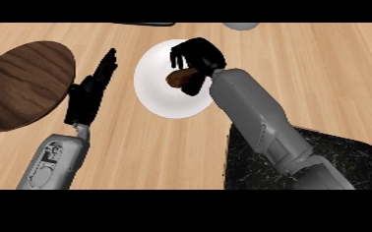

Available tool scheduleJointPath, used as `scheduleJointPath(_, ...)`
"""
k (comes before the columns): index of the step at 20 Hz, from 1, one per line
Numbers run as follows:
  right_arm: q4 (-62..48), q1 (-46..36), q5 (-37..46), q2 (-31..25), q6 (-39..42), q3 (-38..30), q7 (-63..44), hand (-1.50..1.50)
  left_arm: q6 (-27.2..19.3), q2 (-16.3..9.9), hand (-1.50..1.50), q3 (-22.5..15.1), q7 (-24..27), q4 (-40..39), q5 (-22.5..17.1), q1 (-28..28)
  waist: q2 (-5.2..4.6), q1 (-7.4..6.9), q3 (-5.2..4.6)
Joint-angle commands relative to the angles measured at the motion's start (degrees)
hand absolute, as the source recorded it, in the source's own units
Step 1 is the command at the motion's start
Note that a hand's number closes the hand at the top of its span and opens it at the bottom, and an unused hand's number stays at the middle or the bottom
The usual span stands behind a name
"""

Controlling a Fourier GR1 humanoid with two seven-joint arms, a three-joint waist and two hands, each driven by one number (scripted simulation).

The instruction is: Pick the sweet potato from the tray and place it in the plate

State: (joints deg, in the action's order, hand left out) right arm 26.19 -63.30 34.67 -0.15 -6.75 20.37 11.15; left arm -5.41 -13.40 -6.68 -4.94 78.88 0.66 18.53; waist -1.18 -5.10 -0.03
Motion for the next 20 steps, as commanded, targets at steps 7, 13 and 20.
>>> scheduleJointPath(7, -4.0, 1.7, -13.0, 0.1, -0.3, 4.7, 1.9, -1.50, 1.5, 0.3, 0.00, 0.7, 0.6, -2.4, -0.1, 2.5, -0.55, -1.40, 0.05)
scheduleJointPath(13, 1.2, 5.1, -26.9, 0.1, -0.2, -1.6, 7.6, -1.50, 2.2, -0.8, 0.00, 1.5, 0.1, -1.0, -0.5, 1.8, -0.03, -0.76, 0.11)
scheduleJointPath(20, -6.3, -0.3, -33.3, -0.8, -2.2, -12.8, 8.9, -1.50, -0.3, -0.2, 0.00, 2.0, 2.7, -0.7, 1.1, -2.2, 0.10, 1.75, 0.06)
